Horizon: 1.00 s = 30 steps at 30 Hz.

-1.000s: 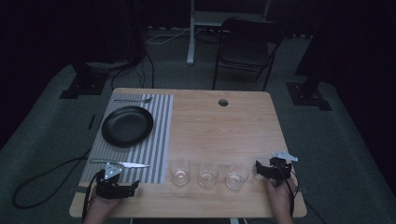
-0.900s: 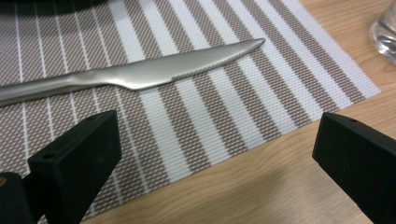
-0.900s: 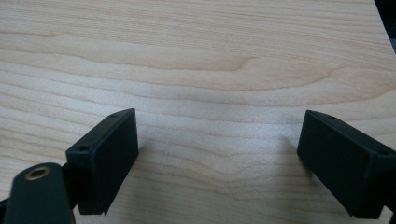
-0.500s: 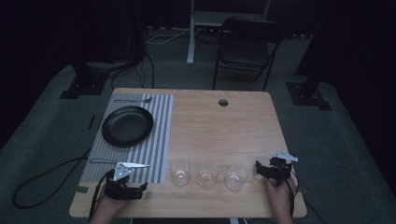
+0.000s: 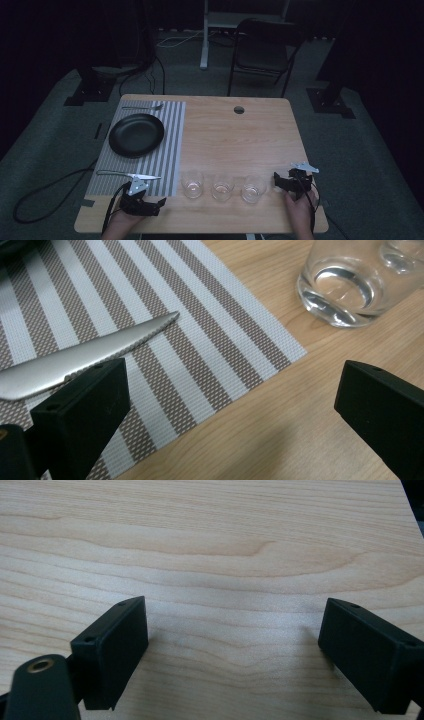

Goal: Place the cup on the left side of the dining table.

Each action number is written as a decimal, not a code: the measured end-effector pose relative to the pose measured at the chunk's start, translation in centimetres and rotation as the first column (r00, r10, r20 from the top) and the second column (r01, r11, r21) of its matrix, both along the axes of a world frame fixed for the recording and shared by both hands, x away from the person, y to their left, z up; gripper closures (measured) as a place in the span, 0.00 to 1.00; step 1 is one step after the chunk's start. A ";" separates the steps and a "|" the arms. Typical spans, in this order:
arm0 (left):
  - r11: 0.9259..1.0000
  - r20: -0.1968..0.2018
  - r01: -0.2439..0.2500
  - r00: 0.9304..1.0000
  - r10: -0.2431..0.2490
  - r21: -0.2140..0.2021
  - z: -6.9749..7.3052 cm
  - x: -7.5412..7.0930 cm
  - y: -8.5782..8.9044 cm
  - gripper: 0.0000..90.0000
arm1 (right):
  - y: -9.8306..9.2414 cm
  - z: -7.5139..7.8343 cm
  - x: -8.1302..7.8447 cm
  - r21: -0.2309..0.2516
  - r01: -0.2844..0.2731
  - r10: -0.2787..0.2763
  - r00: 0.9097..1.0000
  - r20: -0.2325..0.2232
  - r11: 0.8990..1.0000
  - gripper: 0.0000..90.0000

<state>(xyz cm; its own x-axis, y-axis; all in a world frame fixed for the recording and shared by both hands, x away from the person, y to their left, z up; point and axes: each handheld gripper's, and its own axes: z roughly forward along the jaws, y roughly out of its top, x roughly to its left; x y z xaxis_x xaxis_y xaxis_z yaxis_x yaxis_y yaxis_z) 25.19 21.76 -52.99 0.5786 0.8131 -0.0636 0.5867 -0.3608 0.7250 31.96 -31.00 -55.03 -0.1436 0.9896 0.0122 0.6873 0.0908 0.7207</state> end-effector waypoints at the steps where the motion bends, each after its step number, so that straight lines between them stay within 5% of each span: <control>1: 1.000 0.006 0.002 1.000 -0.002 -0.005 0.0 0.0 -0.1 0.02 | 0.0 0.0 0.0 0.000 0.000 0.000 1.000 0.000 1.000 0.13; 13: 0.997 0.011 0.082 0.997 -0.082 -0.007 -0.1 0.0 -2.4 0.02 | 0.0 0.0 0.0 0.000 0.000 0.000 1.000 0.000 1.000 0.13; 18: 0.993 0.041 0.114 0.993 -0.113 -0.018 0.2 0.2 -3.3 0.08 | 0.0 0.0 0.0 0.000 0.000 0.000 1.000 0.000 1.000 0.13; 30: 0.982 0.042 0.185 0.982 -0.184 -0.038 0.3 0.8 -5.6 0.08 | 0.0 0.0 0.0 0.000 0.000 0.000 1.000 0.000 1.000 0.13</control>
